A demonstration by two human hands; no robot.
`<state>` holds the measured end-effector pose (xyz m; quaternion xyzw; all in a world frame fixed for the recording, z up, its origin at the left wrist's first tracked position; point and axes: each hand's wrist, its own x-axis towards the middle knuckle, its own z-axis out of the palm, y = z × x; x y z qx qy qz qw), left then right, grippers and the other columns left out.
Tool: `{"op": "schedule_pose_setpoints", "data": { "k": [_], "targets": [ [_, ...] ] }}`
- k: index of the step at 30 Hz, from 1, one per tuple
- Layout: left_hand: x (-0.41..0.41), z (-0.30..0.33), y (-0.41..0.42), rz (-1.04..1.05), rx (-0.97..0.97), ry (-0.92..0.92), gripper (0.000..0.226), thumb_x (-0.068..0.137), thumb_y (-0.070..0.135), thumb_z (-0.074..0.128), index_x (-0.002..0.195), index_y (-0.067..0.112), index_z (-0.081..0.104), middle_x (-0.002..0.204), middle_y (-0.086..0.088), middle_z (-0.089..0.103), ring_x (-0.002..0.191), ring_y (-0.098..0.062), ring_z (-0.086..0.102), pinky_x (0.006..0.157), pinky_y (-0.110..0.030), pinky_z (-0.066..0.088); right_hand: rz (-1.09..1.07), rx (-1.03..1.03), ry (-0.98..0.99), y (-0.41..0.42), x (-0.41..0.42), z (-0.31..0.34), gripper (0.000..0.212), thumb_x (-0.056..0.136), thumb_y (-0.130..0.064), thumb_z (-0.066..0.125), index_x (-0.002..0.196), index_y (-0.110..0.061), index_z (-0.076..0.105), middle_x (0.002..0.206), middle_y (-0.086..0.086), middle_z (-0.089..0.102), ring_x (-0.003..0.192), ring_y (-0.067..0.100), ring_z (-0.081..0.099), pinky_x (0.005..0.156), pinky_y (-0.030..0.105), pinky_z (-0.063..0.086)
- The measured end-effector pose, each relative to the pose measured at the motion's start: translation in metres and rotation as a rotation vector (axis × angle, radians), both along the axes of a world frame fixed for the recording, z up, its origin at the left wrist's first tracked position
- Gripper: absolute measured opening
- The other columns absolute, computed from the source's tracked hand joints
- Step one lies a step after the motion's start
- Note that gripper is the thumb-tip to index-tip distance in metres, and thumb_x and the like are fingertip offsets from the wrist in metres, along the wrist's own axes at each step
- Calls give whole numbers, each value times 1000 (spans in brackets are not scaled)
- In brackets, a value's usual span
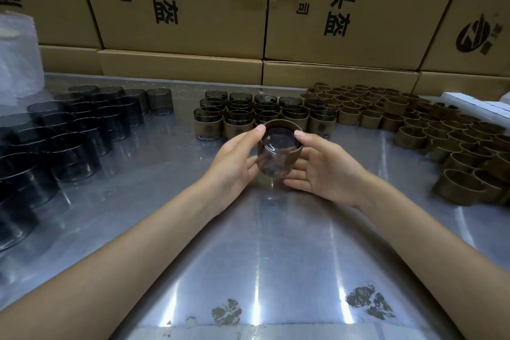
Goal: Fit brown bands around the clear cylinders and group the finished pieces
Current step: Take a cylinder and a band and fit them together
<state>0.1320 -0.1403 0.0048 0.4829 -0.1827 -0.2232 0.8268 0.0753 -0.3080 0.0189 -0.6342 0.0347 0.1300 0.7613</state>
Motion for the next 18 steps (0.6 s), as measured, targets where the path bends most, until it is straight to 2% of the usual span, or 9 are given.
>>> {"op": "schedule_pose_setpoints", "data": {
  "k": [2,5,7,9,12,16,18],
  "targets": [
    [0,2,3,-71,58,25,33,84,38,63,109,16,66,107,-3,73,93,-13,70,76,-22,55,-5,79,-15,-2,-1,0,62,66,-50,70,116,-13,63,109,5,71,97,16,69,76,24,55],
    [0,7,8,-172,262,82,62,67,56,66,111,12,64,105,-4,73,96,-13,70,84,-24,53,-17,182,-66,-6,-1,-3,61,65,-42,73,118,-14,62,111,6,70,98,17,68,79,26,55],
    [1,9,11,-204,330,92,67,64,60,64,110,11,64,100,-2,74,91,-11,71,79,-22,54,14,222,-84,-8,-1,-5,53,63,-39,75,111,-16,69,109,7,71,98,17,69,80,27,56],
    [0,10,13,-225,307,87,65,67,59,62,112,12,63,101,-3,73,90,-11,70,76,-20,56,59,251,-107,-8,-2,-6,44,60,-37,83,100,-18,76,104,6,72,93,16,70,77,27,56],
    [-3,11,15,-274,210,74,65,70,57,66,119,14,62,116,-7,70,102,-15,68,83,-23,56,128,285,-155,-8,-4,-6,53,52,-40,92,97,-17,77,100,7,74,91,16,71,75,26,57],
    [-7,11,15,-365,97,55,50,62,57,73,96,20,77,109,-7,72,100,-15,69,81,-23,56,199,264,-249,-8,-7,-4,54,54,-48,89,99,-20,77,98,3,75,90,11,71,77,22,56],
    [-8,9,14,-395,71,24,55,49,57,83,92,23,79,105,-6,73,98,-14,69,80,-23,55,203,258,-254,-8,-8,-3,58,51,-51,89,98,-21,77,98,1,75,88,9,71,77,20,56]
  ]
}}
